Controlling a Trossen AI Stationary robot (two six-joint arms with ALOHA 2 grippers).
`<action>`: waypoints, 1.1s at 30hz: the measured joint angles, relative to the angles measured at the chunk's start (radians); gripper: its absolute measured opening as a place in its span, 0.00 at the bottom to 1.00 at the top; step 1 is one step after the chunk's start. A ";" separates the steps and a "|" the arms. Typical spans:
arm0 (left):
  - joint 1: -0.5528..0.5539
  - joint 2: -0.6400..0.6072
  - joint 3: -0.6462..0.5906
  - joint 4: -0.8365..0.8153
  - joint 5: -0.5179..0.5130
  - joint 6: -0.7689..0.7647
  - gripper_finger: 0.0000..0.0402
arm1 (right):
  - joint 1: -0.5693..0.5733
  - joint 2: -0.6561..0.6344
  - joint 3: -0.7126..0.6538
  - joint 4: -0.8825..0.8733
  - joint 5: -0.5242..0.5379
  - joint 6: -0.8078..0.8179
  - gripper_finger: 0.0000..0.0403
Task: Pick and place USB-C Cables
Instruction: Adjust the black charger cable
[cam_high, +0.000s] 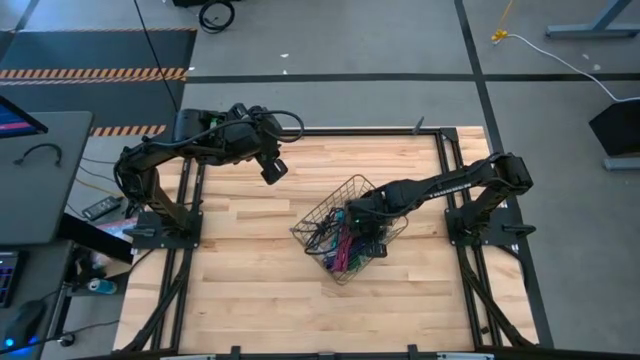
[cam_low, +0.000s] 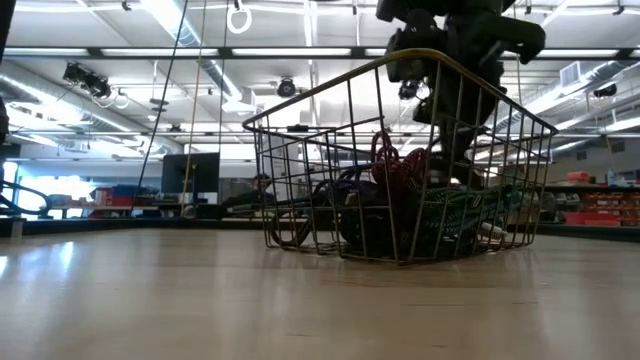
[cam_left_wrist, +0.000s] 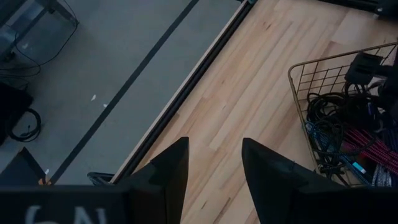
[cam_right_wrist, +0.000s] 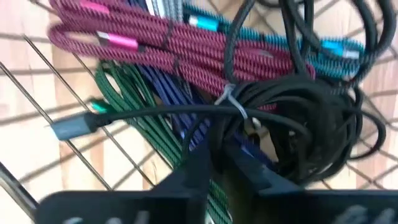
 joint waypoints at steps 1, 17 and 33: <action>0.000 0.000 0.000 0.000 0.000 0.000 0.39 | 0.000 0.000 0.000 0.011 -0.001 0.000 0.14; 0.000 0.000 0.000 0.000 0.000 0.000 0.39 | -0.012 0.000 0.308 -0.034 0.012 -0.115 0.32; 0.000 0.000 0.000 -0.012 0.000 -0.003 0.39 | -0.071 0.108 0.312 -0.003 0.001 -0.241 0.33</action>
